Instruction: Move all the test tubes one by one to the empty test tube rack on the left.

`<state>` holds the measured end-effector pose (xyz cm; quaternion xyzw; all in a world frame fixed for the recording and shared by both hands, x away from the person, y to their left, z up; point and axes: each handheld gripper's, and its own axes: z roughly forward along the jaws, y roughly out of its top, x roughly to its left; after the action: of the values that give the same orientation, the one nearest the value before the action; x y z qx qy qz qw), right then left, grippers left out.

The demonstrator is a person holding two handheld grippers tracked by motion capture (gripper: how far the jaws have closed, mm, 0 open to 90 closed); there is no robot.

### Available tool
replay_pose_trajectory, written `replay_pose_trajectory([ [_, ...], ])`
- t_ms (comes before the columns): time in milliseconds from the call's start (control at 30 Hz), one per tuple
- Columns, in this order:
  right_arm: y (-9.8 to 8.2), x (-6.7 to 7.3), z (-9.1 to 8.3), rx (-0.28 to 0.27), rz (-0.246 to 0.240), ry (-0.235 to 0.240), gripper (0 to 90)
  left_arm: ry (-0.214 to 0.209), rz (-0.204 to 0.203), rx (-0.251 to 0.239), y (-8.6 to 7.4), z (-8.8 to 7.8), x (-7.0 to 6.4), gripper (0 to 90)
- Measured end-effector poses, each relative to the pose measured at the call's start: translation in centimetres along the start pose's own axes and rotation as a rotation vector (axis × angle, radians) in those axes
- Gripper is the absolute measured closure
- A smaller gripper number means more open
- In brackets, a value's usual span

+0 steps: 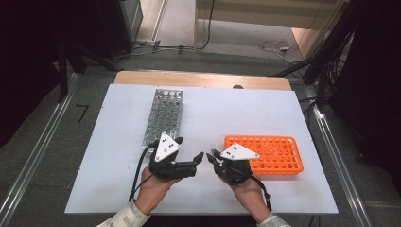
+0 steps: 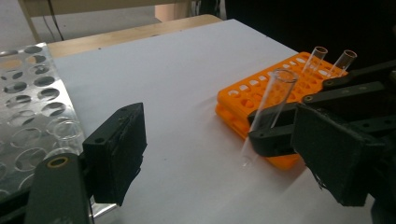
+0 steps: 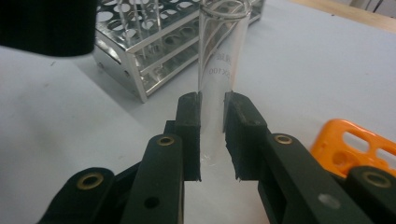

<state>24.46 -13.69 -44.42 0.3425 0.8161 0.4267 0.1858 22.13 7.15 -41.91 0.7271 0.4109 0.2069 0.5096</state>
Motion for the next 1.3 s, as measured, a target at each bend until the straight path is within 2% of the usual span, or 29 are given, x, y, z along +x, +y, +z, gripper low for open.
replay_pose_trajectory([
  [167,0.4,0.9,0.9,0.017,-0.023,0.035,73.6,-0.025,0.019,-0.008,-0.1,0.4,-0.7,24.2],
  [267,0.7,1.4,1.2,0.021,-0.022,0.064,73.6,-0.027,0.036,-0.010,-0.1,0.6,-1.0,31.1],
  [467,1.1,1.8,1.2,0.014,-0.025,0.088,73.6,-0.009,0.095,-0.016,-0.3,0.9,-1.4,58.3],
  [633,1.1,1.8,1.2,0.015,-0.025,0.088,73.6,0.000,0.121,-0.015,-0.2,0.9,-1.6,74.2],
  [867,1.1,1.6,1.0,0.011,-0.018,0.091,71.5,-0.009,0.122,-0.013,0.2,1.0,-1.5,75.0],
  [1000,1.1,1.2,0.8,0.011,-0.001,0.120,52.4,-0.006,0.111,-0.025,1.0,1.0,-1.0,75.3],
  [1067,1.1,0.9,0.7,0.003,0.011,0.123,48.8,-0.005,0.109,-0.023,1.4,1.0,-0.6,75.3],
  [1167,1.0,0.4,0.3,-0.003,0.032,0.127,42.5,0.003,0.089,-0.022,1.9,1.1,0.2,75.3],
  [1300,0.9,0.0,0.0,-0.010,0.040,0.122,38.5,0.021,0.058,-0.033,2.6,1.3,1.4,75.3],
])
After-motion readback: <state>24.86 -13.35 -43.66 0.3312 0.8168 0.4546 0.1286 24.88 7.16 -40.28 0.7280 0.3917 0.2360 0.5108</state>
